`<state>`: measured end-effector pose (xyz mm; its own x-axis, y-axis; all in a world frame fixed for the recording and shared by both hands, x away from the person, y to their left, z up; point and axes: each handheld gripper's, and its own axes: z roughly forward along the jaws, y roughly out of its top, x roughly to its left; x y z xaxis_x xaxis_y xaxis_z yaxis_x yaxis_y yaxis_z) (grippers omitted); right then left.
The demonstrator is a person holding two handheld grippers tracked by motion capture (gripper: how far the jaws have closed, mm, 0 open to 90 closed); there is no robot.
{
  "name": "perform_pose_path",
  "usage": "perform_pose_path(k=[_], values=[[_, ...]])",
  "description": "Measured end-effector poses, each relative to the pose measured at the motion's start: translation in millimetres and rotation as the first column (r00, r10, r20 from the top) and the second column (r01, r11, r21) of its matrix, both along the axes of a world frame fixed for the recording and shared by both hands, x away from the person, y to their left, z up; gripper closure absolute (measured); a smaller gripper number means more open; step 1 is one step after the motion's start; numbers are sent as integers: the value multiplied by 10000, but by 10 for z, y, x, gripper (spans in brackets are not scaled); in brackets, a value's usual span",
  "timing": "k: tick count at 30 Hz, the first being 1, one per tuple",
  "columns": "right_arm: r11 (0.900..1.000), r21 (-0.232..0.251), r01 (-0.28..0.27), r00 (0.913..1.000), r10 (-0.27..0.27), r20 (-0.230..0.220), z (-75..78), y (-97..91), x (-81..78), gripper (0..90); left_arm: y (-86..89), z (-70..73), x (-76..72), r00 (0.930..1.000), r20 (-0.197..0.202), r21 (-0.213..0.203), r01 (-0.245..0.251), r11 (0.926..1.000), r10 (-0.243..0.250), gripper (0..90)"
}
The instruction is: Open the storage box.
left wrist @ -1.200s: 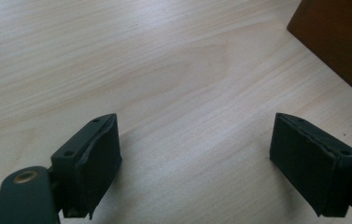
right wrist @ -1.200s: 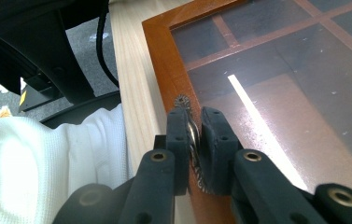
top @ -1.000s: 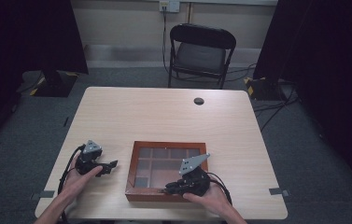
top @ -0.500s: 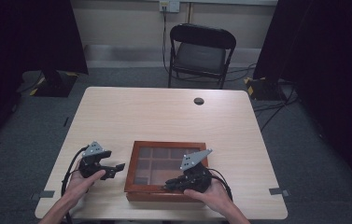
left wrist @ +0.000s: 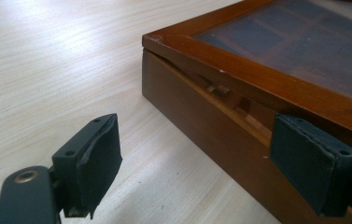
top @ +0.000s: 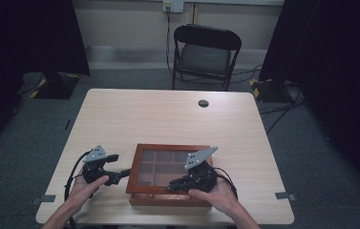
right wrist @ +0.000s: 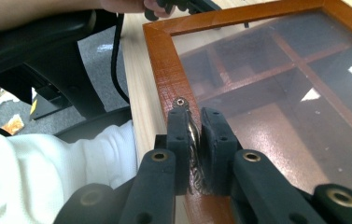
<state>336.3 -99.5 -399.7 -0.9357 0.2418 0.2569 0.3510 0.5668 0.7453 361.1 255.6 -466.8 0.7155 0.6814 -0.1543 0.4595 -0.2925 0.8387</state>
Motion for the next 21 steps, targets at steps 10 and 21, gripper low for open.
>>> perform_pose_path(k=[10, 21], values=[[9998, 194, -19, 10000, 17, 86, 116, -12, 44, 828, -63, -2, -36, 9968, 22, 65, 798, 9968, -799, 158], [9993, 320, 188, 9998, -186, -41, 130, -17, 45, 823, -155, 36, -100, 9903, 557, -9, 1273, 9919, -1270, 178]])
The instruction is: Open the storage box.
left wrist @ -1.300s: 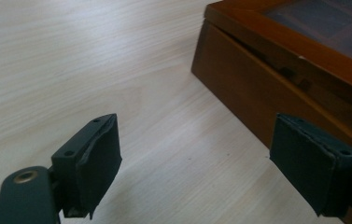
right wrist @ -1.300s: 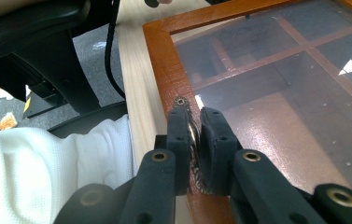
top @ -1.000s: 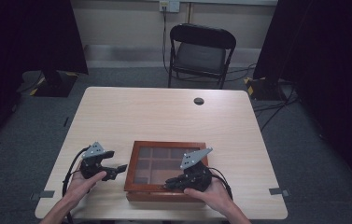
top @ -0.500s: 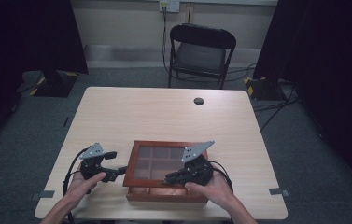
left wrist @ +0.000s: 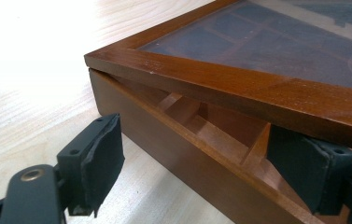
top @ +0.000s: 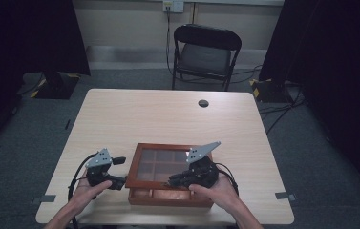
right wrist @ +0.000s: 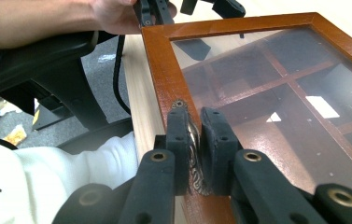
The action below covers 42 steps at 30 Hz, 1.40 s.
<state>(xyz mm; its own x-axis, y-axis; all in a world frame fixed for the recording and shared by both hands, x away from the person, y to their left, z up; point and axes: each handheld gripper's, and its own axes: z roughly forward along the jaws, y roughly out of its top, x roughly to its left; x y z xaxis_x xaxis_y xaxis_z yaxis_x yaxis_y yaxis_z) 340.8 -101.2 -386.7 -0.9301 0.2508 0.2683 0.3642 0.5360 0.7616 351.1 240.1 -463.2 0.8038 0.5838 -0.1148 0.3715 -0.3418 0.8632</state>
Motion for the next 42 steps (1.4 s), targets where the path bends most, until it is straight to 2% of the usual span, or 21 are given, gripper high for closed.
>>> perform_pose_path(k=[1, 3, 7, 11, 17, 19, 26, 28, 36, 37, 38, 42], values=[[10000, -1, 55, 10000, -55, -36, -6, -6, -6, 802, 1, 1, 0, 10000, 48, 68, 37, 10000, -38, 182], [9996, 0, 291, 9996, -291, -7, -23, -21, -2, 662, -1, 1, 2, 9999, 78, 110, 65, 9999, -66, 184], [9973, 22, 735, 9970, -734, -254, -27, -124, 27, 527, 2, 9, 6, 9998, 168, 123, 73, 9999, -75, 184], [9922, 222, 1229, 9921, -1223, -269, -2, -297, 35, 426, 5, 25, 8, 9999, 157, -40, 2, 10000, -1, 184], [9782, 663, 1967, 9804, -1958, -202, 11, -524, 36, 308, -6, 58, 21, 9999, 148, -313, -56, 9995, 61, 181], [9746, 753, 2109, 9775, -2101, -185, 10, -570, 30, 294, -22, 69, 17, 9997, 224, -467, -54, 9989, 65, 184], [9659, 1011, 2384, 9708, -2398, 17, 18, -648, 14, 244, -27, 117, 38, 9991, 385, -499, -159, 9986, 178, 167], [9658, 1012, 2387, 9707, -2403, 42, 28, -651, 19, 230, -37, 144, 44, 9994, 269, -699, -185, 9974, 204, 168], [9638, 1154, 2405, 9690, -2453, 292, 82, -682, 67, 190, -36, 233, 110, 9995, 301, -805, -44, 9967, 69, 166], [9628, 1181, 2430, 9682, -2483, 316, 87, -683, 74, 188, -46, 238, 113, 9995, 291, -931, -97, 9956, 124, 167], [9618, 1180, 2469, 9669, -2526, 351, 92, -683, 78, 185, -39, 254, 124, 9994, 318, -817, -76, 9966, 103, 171], [9612, 1282, 2443, 9666, -2520, 477, 107, -672, 83, 185, -69, 288, 168, 9998, 105, -986, -179, 9950, 190, 183]])
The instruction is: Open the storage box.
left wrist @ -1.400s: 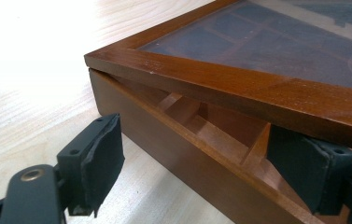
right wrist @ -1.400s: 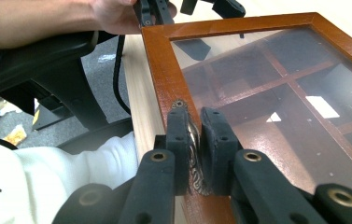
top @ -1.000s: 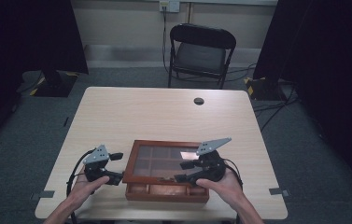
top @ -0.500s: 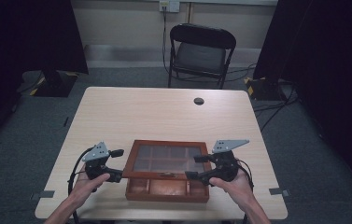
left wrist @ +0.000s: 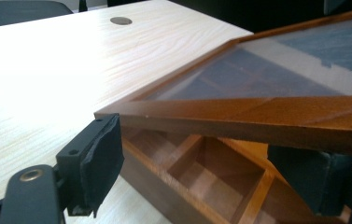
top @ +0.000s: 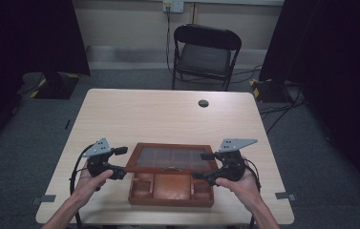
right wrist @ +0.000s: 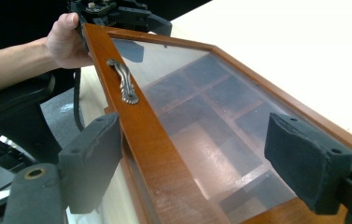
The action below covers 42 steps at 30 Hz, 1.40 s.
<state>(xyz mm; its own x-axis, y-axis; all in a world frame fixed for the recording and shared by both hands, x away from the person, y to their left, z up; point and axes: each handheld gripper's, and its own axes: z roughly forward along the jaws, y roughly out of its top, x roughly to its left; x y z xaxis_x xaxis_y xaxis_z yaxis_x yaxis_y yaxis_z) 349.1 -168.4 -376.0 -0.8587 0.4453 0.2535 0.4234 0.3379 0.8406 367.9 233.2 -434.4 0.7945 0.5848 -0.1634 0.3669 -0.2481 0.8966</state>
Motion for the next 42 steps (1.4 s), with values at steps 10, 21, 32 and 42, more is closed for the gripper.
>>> perform_pose_path(k=[10, 21, 32, 42], values=[[10000, -7, 66, 9997, -65, 228, 34, -28, -2, 189, -46, 46, 80, 10000, 82, 130, -46, 9999, 45, 196], [9968, -316, 734, 9956, -714, 606, 33, -86, 72, 215, -76, 172, 236, 9998, -171, -240, 110, 9997, -114, 276], [9916, -226, 1273, 9890, -1252, 789, -44, -136, 248, 296, -81, 204, 324, 9998, -161, -347, 143, 9993, -148, 351], [9884, 259, 1498, 9864, -1512, 642, -80, -183, 387, 380, -168, 199, 393, 9999, -22, -331, 162, 9993, -163, 373]])
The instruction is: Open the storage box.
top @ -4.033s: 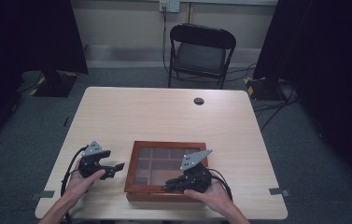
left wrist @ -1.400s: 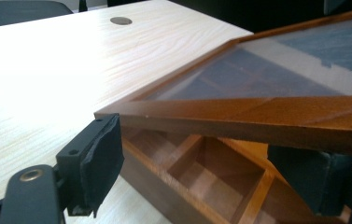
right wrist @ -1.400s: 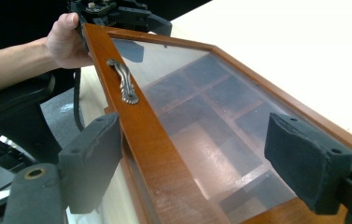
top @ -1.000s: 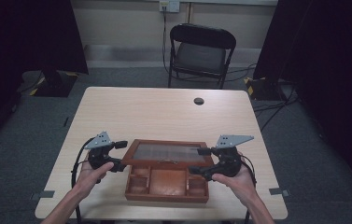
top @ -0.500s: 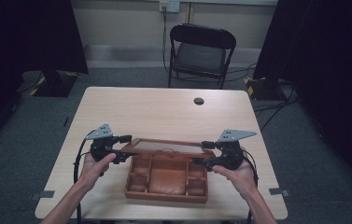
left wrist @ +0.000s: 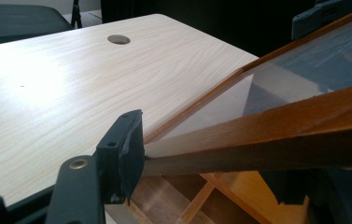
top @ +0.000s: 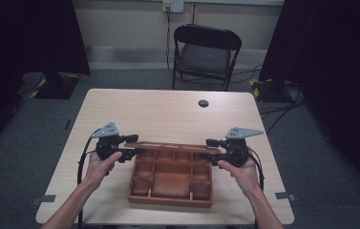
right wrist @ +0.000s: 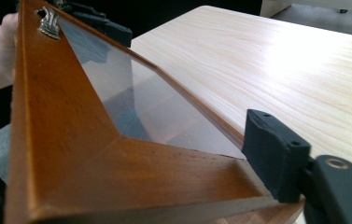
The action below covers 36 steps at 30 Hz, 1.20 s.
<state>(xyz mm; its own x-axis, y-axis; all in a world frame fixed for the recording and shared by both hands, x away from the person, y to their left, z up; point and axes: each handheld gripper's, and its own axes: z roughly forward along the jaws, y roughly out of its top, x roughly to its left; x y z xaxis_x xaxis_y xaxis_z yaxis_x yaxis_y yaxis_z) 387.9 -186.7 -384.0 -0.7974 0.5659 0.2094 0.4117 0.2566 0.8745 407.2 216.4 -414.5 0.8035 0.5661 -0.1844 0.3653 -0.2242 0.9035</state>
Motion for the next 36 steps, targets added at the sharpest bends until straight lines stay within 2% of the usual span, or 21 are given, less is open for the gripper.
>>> perform_pose_path(k=[2, 3, 6, 11, 19, 27, 30, 34, 35, 36], values=[[10000, 58, -9, 10000, 9, -16, 1, -4, 14, 387, -1, 2, 2, 10000, 18, -22, -35, 10000, 35, 381], [9997, 203, -165, 9998, 166, -50, 4, -9, 42, 419, -3, 8, 7, 9999, 57, -40, -89, 10000, 89, 386], [9997, 151, -169, 9998, 169, -45, 18, 7, 72, 436, -9, 36, 22, 9999, 69, -22, -92, 10000, 92, 403], [9992, 386, 43, 10000, -45, 42, 27, 2, 134, 434, -13, 74, 60, 9999, 100, -159, -108, 9998, 110, 426], [9977, 672, 87, 9999, -92, 69, 13, -19, 213, 425, -36, 95, 61, 9996, 113, -241, -263, 9994, 266, 427], [9970, 740, 214, 9997, -219, 64, 22, -8, 306, 423, -30, 103, 121, 9994, 138, -314, -301, 9991, 306, 460], [9968, 724, 335, 9994, -335, -16, -15, 22, 388, 424, -44, 97, 182, 9995, 71, -348, -291, 9990, 294, 476], [9969, 715, 321, 9994, -309, -183, -96, 39, 413, 414, -66, 78, 173, 9994, 252, -121, -247, 9996, 250, 466], [9970, 723, 289, 9993, -272, -246, -111, 42, 417, 411, -83, 38, 188, 9998, 77, -282, -200, 9994, 203, 461], [9974, 668, 278, 9993, -262, -256, -123, 45, 421, 409, -91, 24, 200, 9999, 24, -196, -158, 9997, 158, 457]])
